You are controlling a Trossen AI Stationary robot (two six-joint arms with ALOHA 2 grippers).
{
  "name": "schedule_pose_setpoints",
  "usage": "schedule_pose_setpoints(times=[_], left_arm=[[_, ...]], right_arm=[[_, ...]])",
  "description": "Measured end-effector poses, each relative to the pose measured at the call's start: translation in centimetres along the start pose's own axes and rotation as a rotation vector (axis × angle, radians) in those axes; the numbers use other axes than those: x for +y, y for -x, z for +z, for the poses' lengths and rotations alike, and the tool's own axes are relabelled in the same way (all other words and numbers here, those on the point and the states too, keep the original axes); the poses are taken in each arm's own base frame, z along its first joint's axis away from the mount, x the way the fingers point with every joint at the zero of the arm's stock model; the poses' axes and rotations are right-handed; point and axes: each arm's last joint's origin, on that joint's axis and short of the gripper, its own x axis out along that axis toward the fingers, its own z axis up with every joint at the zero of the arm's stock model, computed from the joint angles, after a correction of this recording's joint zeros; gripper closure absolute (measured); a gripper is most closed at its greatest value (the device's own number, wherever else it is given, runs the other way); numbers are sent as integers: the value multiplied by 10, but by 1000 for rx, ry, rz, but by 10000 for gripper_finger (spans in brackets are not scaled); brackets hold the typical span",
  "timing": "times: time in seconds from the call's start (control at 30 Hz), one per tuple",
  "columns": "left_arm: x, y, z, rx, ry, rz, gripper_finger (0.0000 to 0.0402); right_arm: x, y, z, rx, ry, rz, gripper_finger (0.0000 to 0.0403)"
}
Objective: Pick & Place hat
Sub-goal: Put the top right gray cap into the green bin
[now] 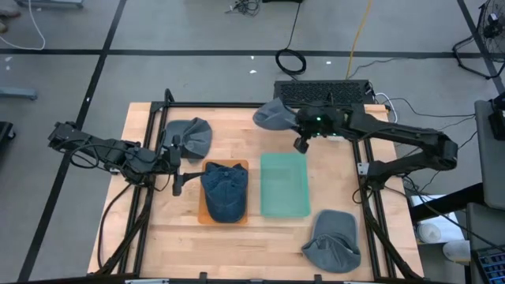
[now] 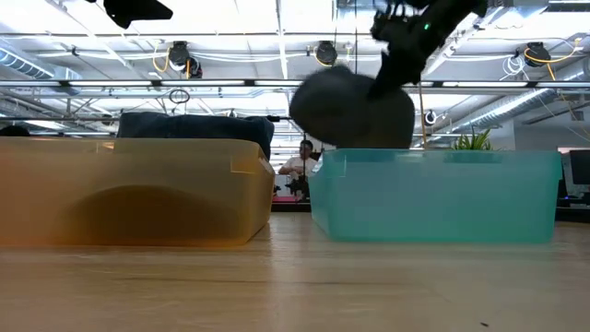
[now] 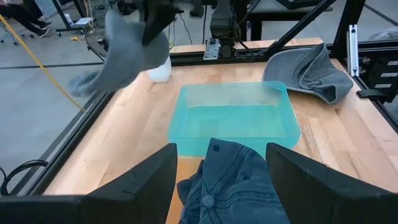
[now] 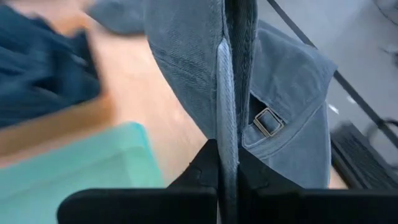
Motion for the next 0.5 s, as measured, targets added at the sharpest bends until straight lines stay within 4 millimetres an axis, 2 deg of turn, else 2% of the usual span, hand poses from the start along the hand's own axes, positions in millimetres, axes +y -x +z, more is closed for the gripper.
schedule_pose_setpoints(times=[0.13,0.3,0.5], left_arm=[[0,0,0,0,0,0,147],[0,0,0,0,0,-1,147],[-1,0,0,1,7,-16,147]], right_arm=[[8,19,5,-87,12,95,402],[14,33,5,-130,19,128,403],[18,40,-8,-188,83,186,403]])
